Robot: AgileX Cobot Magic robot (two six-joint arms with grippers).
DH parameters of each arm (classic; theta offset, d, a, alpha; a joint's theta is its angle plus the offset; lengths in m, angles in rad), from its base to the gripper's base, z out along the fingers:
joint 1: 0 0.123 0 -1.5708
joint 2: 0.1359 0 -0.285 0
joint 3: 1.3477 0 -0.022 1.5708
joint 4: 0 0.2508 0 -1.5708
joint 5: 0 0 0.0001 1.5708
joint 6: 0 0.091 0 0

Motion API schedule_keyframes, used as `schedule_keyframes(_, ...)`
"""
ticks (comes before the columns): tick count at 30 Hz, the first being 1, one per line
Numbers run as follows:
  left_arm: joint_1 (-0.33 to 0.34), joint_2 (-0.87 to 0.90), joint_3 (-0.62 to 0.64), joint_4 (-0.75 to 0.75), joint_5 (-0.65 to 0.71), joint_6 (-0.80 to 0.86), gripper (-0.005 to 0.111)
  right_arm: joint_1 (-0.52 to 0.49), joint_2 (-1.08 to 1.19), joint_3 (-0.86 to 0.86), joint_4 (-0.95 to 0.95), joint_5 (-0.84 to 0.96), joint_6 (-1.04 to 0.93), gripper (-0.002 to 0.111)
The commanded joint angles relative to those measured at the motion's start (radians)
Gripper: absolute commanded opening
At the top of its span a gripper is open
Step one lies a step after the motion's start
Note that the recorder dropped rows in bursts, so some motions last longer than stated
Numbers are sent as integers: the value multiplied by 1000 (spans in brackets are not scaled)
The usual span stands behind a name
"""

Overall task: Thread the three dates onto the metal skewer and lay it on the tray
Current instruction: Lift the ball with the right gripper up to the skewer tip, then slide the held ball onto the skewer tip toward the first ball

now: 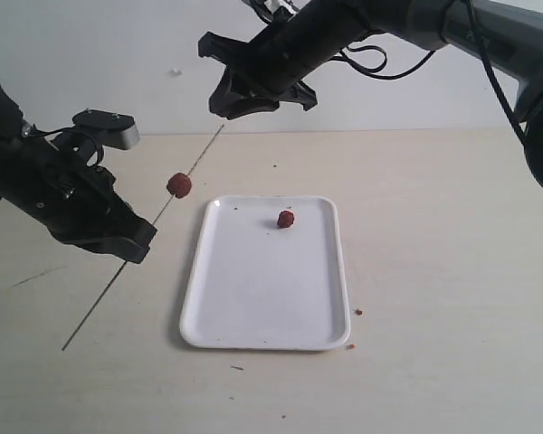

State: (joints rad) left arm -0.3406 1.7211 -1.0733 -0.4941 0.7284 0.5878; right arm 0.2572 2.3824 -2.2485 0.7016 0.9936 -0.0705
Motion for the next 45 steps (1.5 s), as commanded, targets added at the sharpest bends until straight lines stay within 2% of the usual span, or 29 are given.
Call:
schedule_keyframes(1, -6, -1, 2, -14, 1, 10, 0, -3, -8, -7, 36, -29, -17, 25)
schedule_keyframes(13, -6, -1, 2, -15, -20, 5, 0, -3, -8, -7, -57, -54, -15, 25)
schedule_keyframes(25, -6, -1, 2, -47, -85, 3, 0, -3, -8, -7, -57, -45, -35, 25)
schedule_keyframes(45, -8, -1, 2, -64, -94, 5, 0, -2, -8, -7, -4, -55, -43, 25)
